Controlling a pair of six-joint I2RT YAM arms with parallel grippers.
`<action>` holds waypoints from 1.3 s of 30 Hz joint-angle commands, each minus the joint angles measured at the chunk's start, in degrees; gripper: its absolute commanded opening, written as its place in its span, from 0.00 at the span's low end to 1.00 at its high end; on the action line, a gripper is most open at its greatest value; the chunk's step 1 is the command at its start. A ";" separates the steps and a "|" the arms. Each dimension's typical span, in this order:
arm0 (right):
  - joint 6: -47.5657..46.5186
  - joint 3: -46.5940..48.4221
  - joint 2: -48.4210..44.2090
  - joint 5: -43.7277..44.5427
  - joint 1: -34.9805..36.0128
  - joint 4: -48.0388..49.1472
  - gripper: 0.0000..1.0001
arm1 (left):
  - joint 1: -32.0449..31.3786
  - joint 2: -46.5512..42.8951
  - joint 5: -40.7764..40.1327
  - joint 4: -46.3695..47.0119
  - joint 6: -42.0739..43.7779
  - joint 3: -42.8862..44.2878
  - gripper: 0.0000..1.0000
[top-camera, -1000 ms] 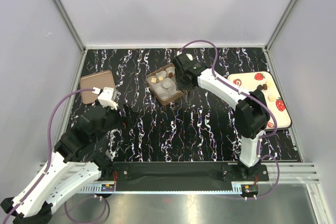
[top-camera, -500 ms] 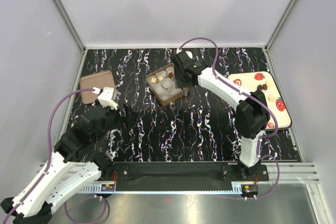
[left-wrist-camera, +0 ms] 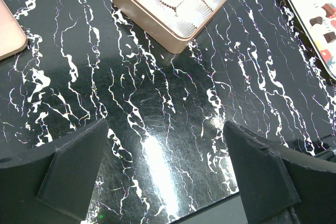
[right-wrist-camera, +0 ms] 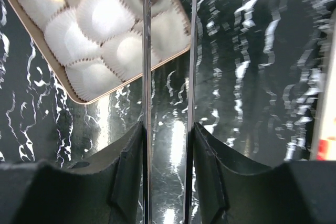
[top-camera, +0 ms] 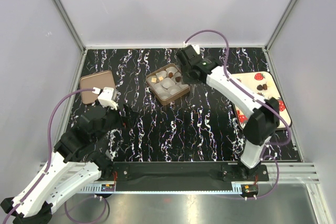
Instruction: Pack the chocolate
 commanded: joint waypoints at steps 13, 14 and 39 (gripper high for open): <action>-1.29 -18.00 -25.47 -2.78 -33.91 -1.86 0.47 | -0.02 0.10 0.56 2.85 0.66 -0.23 0.99; -1.56 -18.61 -25.39 -3.22 -37.24 -1.60 0.47 | -0.02 0.28 0.65 2.85 0.66 -0.23 0.99; -3.85 -22.57 -13.70 -9.29 -55.02 7.63 0.51 | 0.07 -0.25 3.11 3.38 0.92 -0.41 0.99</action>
